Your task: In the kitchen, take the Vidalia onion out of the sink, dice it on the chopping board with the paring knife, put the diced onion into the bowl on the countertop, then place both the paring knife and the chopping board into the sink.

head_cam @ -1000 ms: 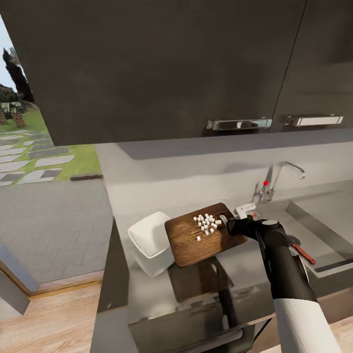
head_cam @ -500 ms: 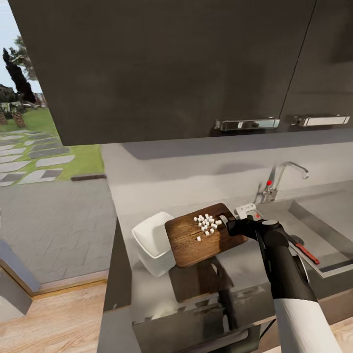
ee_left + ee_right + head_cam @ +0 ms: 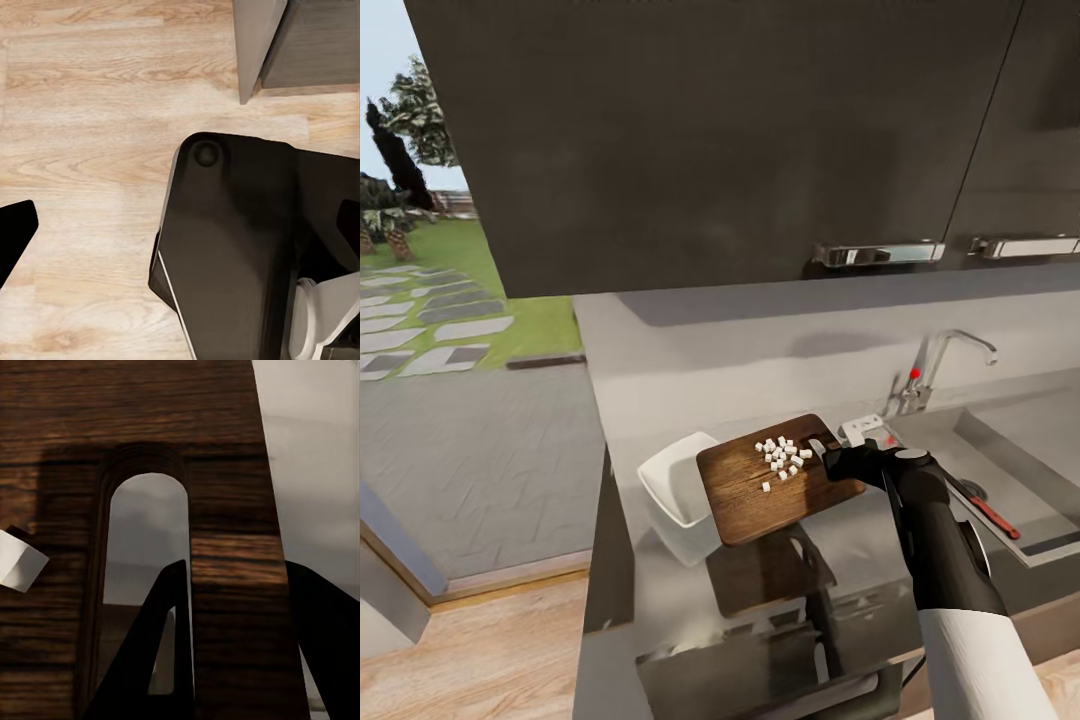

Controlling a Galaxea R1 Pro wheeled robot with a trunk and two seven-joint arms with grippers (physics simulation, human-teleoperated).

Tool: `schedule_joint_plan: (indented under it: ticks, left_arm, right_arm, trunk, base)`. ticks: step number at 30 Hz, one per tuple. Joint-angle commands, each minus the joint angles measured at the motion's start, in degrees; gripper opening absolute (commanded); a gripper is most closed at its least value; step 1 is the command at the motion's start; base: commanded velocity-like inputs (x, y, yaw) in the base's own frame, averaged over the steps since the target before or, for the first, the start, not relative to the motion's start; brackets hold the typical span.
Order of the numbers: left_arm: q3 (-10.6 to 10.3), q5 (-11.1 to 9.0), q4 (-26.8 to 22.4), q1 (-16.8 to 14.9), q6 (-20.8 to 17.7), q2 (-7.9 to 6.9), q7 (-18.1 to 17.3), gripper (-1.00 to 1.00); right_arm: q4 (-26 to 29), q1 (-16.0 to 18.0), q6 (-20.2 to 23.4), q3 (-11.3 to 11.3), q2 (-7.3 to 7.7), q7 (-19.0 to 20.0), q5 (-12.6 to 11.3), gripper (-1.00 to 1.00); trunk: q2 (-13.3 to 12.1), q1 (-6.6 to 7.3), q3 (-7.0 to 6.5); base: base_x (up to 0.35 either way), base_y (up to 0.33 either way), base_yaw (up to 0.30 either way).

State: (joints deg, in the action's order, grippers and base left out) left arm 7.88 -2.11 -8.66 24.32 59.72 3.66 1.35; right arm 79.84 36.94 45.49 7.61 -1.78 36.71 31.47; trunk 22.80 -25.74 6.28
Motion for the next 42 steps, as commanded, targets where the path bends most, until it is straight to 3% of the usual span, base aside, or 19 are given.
schedule_joint_plan:
  ticks: [1, 34, 42]
  left_arm:
    - [-0.1, -0.2, -0.1, 0.0, 0.0, 0.02, 0.1, 1.0]
    - [-0.1, -0.2, 0.0, 0.0, 0.0, 0.03, 0.1, 1.0]
    - [-0.1, -0.2, 0.0, 0.0, 0.0, 0.03, 0.1, 1.0]
  right_arm:
    - [0.1, 0.1, 0.1, 0.1, -0.06, 0.6, 0.5, -1.0]
    - [0.1, 0.1, 0.1, 0.0, -0.15, 0.6, 0.5, -1.0]
    - [0.1, 0.1, 0.6, 0.0, -0.16, 0.6, 0.5, -1.0]
  trunk:
    - [0.1, -0.04, 0.05]
    - [0.1, -0.04, -2.91]
    - [0.1, -0.04, -3.58]
  base:
    - [0.0, 0.0, 0.0]
    - [0.0, 0.0, 0.001]
    - [0.0, 0.0, 0.146]
